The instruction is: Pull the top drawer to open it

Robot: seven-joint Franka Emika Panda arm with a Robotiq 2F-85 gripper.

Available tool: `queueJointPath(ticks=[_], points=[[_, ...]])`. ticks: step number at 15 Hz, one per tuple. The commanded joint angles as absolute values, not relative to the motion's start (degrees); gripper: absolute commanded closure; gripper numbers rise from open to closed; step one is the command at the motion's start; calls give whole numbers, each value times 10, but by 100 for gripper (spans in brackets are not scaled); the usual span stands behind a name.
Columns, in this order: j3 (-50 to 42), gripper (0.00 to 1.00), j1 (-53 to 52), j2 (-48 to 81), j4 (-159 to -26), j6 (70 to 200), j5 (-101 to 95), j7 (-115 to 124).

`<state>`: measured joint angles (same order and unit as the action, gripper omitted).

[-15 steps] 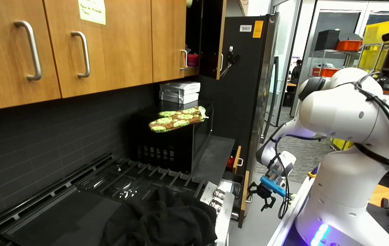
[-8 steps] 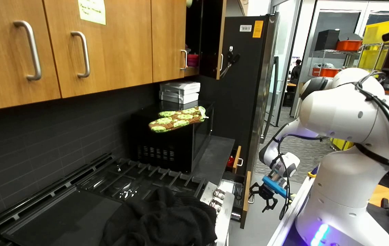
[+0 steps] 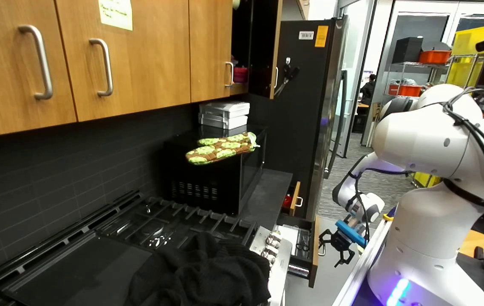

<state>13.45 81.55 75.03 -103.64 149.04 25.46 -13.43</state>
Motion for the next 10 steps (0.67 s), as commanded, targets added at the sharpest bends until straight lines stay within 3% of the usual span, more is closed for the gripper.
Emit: queueJointPath(ticks=[1,7,8,10], points=[[87,26,826,822,-967,1514,266,-119],[49,26,853,837,-919,1451,264,-134],[43,0,851,835,-906,1430,262,-126],[26,0,834,821,-902,1387,255,-103]])
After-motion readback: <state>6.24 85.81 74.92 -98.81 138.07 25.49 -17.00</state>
